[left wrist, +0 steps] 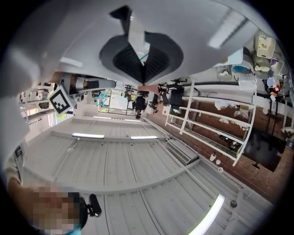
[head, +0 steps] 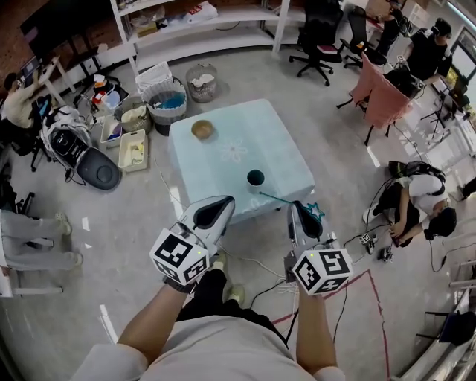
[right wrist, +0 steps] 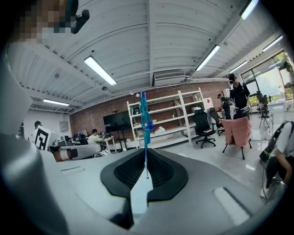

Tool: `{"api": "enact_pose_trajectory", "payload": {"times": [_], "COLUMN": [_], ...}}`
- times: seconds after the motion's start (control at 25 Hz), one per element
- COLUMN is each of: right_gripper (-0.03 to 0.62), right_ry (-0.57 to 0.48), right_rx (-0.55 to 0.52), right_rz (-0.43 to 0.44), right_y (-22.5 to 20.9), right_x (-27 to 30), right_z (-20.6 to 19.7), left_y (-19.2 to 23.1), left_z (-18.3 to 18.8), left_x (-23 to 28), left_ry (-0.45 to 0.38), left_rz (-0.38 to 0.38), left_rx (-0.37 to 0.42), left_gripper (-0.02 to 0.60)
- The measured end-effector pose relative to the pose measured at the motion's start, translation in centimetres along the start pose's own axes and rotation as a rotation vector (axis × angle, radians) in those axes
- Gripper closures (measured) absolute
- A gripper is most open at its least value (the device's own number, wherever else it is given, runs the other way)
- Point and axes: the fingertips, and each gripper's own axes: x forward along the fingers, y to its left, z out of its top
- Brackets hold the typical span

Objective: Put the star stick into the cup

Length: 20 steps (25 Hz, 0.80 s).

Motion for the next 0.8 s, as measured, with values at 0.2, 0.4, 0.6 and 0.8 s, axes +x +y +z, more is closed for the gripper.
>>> {"api": "enact_pose_trajectory", "payload": {"times": [0.2, 0.4, 0.6, 0.8], "right_gripper": [0.566, 0.566, 0.566, 0.566], "right_ry": [0.05, 0.113, 0.177, 0.241], "right_rx": [-0.004, 0.002, 0.016, 0.027], "right_rz": [-0.046, -0.084, -0.129, -0.174], "right_y": [-2.2, -3.9, -5.9, -7.8], "right_x": [4.7, 9.8, 14.0, 17.5], "right_z": [-1.8, -4.6, -8.4, -12.9], "left_y": [3.0, 6.8, 9.7, 11.7], "left_z": [-1.3, -3.3, -5.5, -8.9], "left_x": [4.0, 7.7, 10.8, 13.4], "left_ry": [0.011, 0.045, 0.066, 0.098], "left_rz": [-0.054, -0.104, -0.155, -0.2], "left_rx": [0.008, 0.001, -0.014, -0.033], "left_gripper": [0.575, 0.575, 0.575, 0.575]}}
